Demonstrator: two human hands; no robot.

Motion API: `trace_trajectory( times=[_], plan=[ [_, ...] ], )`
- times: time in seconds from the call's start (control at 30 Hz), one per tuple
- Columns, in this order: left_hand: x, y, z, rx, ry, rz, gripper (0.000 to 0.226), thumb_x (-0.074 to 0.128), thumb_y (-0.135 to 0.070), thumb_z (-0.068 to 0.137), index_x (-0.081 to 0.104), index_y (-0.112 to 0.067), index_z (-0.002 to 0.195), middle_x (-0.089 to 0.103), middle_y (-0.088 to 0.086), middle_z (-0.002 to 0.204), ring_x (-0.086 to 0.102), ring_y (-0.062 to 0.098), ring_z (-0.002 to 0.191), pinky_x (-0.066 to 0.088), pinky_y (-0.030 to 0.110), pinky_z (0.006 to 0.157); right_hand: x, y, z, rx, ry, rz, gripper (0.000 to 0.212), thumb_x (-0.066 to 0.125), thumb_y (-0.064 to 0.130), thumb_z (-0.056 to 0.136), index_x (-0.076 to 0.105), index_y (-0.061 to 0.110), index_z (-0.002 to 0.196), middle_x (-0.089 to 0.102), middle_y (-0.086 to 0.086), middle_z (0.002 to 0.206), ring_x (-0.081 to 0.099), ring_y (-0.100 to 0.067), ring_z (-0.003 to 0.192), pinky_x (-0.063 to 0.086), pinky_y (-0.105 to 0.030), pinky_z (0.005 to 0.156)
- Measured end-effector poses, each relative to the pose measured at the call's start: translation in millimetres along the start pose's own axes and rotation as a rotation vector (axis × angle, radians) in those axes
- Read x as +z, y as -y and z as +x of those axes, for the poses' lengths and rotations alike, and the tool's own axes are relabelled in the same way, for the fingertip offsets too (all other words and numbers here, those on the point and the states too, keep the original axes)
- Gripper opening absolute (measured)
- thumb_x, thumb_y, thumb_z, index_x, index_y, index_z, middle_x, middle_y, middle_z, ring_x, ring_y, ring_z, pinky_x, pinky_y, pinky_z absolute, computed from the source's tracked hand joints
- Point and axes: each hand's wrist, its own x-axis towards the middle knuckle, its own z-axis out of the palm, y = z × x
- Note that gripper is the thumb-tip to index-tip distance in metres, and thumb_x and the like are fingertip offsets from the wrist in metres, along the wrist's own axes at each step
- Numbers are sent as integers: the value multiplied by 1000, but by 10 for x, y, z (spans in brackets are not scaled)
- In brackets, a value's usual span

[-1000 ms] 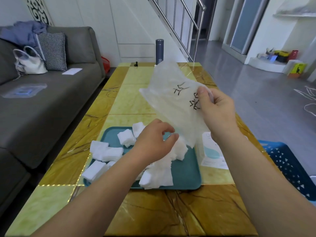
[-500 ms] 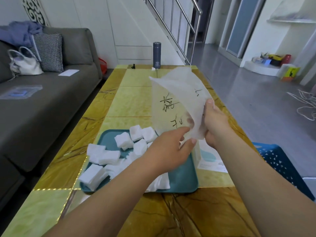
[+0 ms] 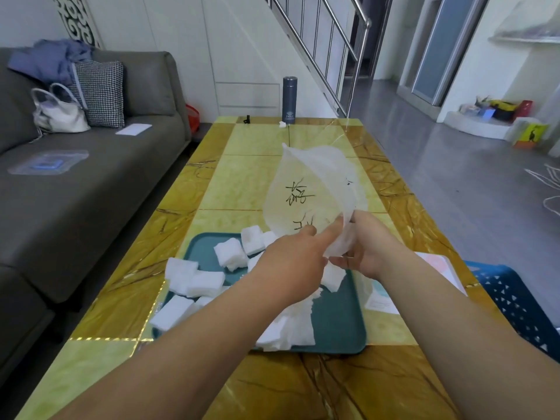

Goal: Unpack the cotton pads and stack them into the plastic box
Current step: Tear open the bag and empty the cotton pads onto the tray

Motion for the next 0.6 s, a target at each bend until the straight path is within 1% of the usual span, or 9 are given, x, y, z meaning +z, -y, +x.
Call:
trace_trajectory(
  times=[0.1,0.17,0.23,0.3,0.33,0.4,0.43,0.5,0.6],
  plan=[
    [49,93,144,-36,4,-64,77,45,-29,106,-7,-56,156,54,1,115,60,28,94,55,46,84,68,21,84,41,-77,42,21,48,27,103,64,14,108,72,-13,103,68,-33,85,58,-40,65],
    [66,214,273,-103,-2,-189,78,49,-28,105,-1,-52,159,57,3,131,60,29,113,53,44,93,141,45,167,17,-96,44,22,49,28,104,61,14,116,68,-12,105,67,-33,89,60,-44,73],
    [92,351,412,-182,-57,-380,76,53,-25,103,10,-44,163,52,3,150,55,25,130,48,33,100,216,93,291,-32,-106,74,26,52,27,103,61,13,123,69,-12,108,69,-33,92,61,-49,87],
    [150,473,587,-249,-103,-518,73,55,-23,102,19,-39,163,48,1,156,55,14,128,42,22,94,291,159,414,-93,-97,96,33,56,27,101,61,14,130,69,-9,117,69,-27,91,59,-50,95],
    [175,521,675,-271,-127,-571,70,55,-22,103,21,-38,163,48,0,156,55,10,122,40,20,92,317,185,463,-136,-78,73,43,58,28,99,55,15,140,65,-7,128,67,-23,97,56,-48,101],
    [253,599,853,-308,-149,-667,68,54,-21,104,23,-36,163,46,-3,157,52,9,128,37,20,95,355,198,578,-224,-37,-54,68,60,30,97,34,23,159,47,3,153,54,-20,124,42,-43,114],
    [308,639,930,-331,-146,-708,67,54,-21,103,25,-36,162,45,-5,156,50,10,133,38,22,97,370,175,636,-256,-26,-148,73,60,29,97,26,25,162,41,6,157,47,-20,133,37,-37,113],
    [406,687,990,-351,-107,-716,61,55,-23,102,36,-34,158,49,-7,149,49,14,138,42,28,103,373,71,712,-303,-90,-346,73,58,24,96,27,19,162,37,3,160,40,-22,143,33,-31,106],
    [462,707,845,-354,-65,-586,61,58,-27,101,37,-22,158,45,-1,158,42,20,146,38,36,117,411,-110,740,-425,-261,-539,69,56,23,95,32,15,159,23,-9,168,22,-29,154,28,-41,121]
  ],
)
